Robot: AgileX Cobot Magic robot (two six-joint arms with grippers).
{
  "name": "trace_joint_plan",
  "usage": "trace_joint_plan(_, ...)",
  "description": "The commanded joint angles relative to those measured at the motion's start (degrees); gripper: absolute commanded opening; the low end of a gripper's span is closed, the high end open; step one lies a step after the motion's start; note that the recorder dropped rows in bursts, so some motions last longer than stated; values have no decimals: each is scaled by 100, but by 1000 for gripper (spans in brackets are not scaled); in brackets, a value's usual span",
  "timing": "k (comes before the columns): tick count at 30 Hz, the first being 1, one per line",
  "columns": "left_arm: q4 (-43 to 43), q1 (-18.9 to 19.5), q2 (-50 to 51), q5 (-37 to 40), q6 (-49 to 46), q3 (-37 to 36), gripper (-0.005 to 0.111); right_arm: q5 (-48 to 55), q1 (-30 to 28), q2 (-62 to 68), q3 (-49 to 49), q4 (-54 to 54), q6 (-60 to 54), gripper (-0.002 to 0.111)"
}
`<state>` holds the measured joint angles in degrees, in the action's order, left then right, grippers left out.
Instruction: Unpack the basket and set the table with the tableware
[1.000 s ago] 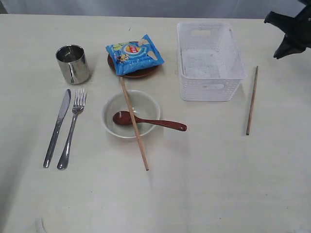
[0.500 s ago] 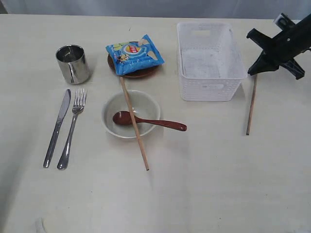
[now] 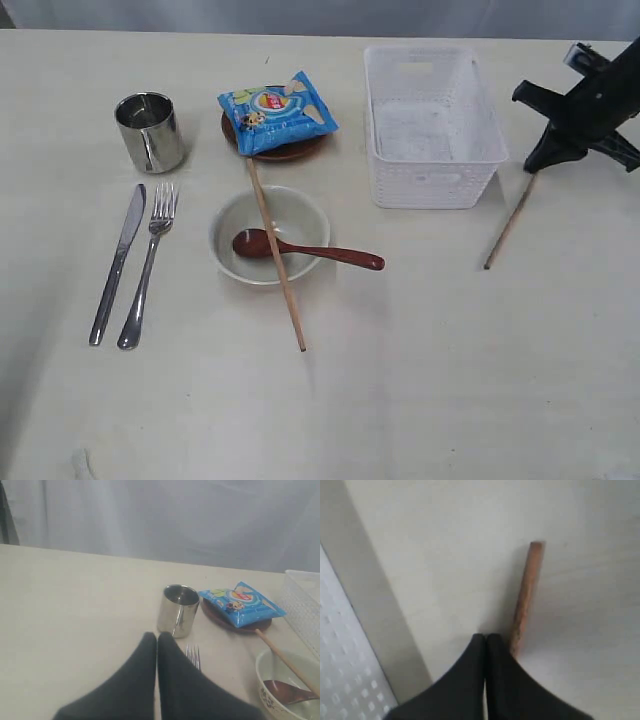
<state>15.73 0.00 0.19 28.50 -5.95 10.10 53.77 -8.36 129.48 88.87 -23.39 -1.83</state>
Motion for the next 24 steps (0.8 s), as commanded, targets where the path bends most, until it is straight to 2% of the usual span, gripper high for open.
trace_joint_plan(1, 18, 0, -19, -10, 20, -36, 0, 72, -34, -135, -7, 380, 99, -1)
trace_joint_plan(6, 18, 0, -19, -10, 20, -36, 0, 153, -34, -646, -7, 1005, 366, -1)
trace_joint_plan(12, 18, 0, -19, -10, 20, -36, 0, 482, -34, -1068, -7, 984, -1419, 0)
trace_joint_plan(13, 18, 0, -19, -10, 20, -36, 0, 636, -34, -1068, -7, 984, -1366, 0)
trace_joint_plan(18, 18, 0, -19, -10, 20, -36, 0, 964, -85, -1058, -7, 1516, 706, 0)
trace_joint_plan(22, 18, 0, -19, -10, 20, -36, 0, 993, -72, -1048, -7, 1516, 902, 0)
trace_joint_plan(24, 18, 0, -19, -10, 20, -36, 0, 1085, -72, -1048, -7, 1516, 1034, 7)
